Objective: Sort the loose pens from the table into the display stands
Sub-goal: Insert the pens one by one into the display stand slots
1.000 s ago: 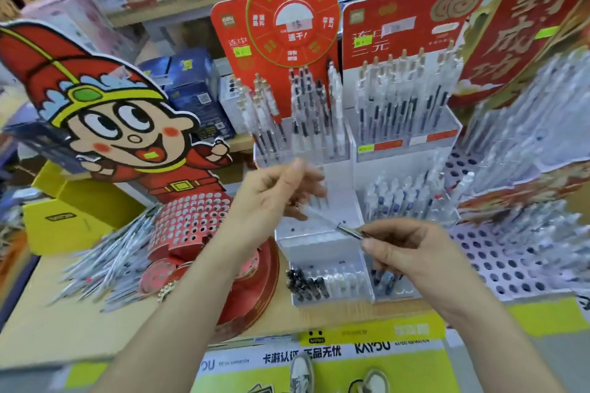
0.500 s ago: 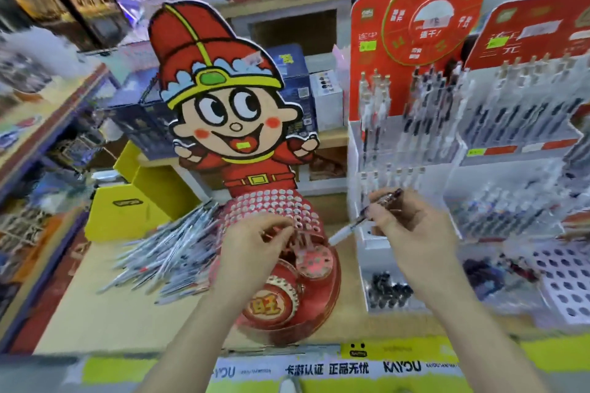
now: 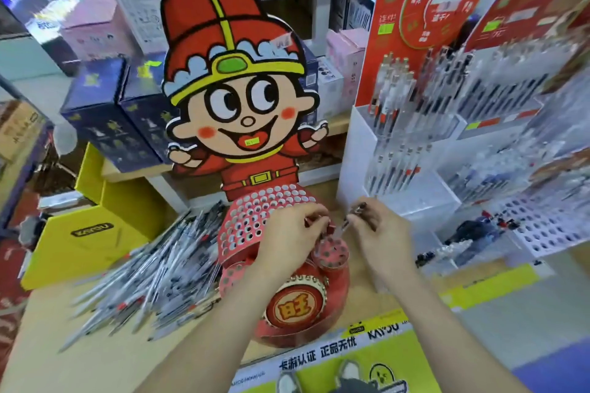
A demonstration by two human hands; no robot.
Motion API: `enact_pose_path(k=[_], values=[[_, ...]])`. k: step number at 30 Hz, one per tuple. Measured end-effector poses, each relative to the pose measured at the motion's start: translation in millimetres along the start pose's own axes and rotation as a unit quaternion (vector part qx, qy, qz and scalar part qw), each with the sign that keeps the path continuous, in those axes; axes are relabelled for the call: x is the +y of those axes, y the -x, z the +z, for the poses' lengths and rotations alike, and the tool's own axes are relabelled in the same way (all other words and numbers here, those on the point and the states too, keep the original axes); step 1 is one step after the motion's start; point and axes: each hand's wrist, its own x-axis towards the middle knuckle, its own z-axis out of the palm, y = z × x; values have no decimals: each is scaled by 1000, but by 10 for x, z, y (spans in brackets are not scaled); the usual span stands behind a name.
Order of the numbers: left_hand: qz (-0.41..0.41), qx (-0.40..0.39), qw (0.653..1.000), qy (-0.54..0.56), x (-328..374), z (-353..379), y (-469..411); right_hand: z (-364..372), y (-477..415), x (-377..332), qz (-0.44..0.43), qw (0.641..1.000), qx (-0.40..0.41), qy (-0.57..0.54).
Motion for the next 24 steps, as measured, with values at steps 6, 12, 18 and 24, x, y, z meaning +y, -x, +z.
enact_pose_path(k=[6,12,18,24], values=[[-21,-1,998,51,-72,38,-35,117,-81,115,-40,991,-91,88],[-42,6,998,53,-24,40,-55,141,-169,154,-113,960,-152,207],[-26,-16,999,-45,139,130,-149,99,-259,203,-77,966,-170,180],[-66,-10,998,-22,203,106,-151,46,-237,117,-51,965,-195,167]])
